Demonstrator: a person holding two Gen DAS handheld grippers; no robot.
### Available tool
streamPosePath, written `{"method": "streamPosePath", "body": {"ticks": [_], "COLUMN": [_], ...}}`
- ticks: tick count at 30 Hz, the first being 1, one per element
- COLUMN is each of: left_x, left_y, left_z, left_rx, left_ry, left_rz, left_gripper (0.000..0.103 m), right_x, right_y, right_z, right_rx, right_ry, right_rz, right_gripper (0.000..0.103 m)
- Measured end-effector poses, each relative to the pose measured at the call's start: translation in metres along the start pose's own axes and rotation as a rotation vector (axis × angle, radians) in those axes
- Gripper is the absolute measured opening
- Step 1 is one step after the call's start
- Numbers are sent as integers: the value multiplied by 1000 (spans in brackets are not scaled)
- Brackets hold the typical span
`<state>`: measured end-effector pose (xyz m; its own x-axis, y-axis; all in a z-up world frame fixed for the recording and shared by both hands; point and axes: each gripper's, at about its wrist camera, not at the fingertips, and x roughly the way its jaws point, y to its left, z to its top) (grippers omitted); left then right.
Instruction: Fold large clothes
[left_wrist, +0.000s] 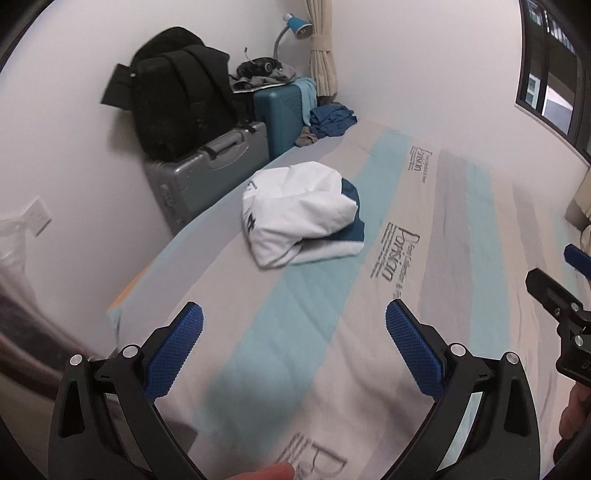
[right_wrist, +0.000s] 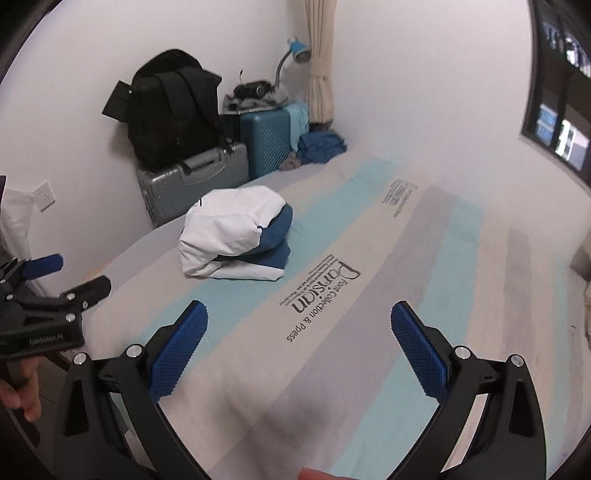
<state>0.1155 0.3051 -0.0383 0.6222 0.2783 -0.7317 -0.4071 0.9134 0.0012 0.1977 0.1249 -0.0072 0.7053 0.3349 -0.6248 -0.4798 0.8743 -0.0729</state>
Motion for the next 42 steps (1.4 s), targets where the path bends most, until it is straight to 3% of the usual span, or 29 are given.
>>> {"method": "streamPosePath", "body": {"ticks": [9, 15, 25, 42], "left_x": [-38, -54, -70, -85], "left_y": [45, 75, 87, 82], "left_z": [-37, -63, -90, -115], "left_rx": [-4, 44, 37, 14], "left_ry": [-31, -59, -112, -90], "left_rz": [-44, -35, -30, -16], "left_gripper": [97, 97, 97, 97], "right_x": [-36, -61, -70, -90], "right_y": [34, 73, 97, 91], "right_z": [-28, -51, -77, -94], "right_rx": [60, 71, 56, 75], "right_ry": [-4, -33, -50, -47], "right_rz": [-50, -158, -96, -78], "right_gripper": [96, 96, 96, 96]}}
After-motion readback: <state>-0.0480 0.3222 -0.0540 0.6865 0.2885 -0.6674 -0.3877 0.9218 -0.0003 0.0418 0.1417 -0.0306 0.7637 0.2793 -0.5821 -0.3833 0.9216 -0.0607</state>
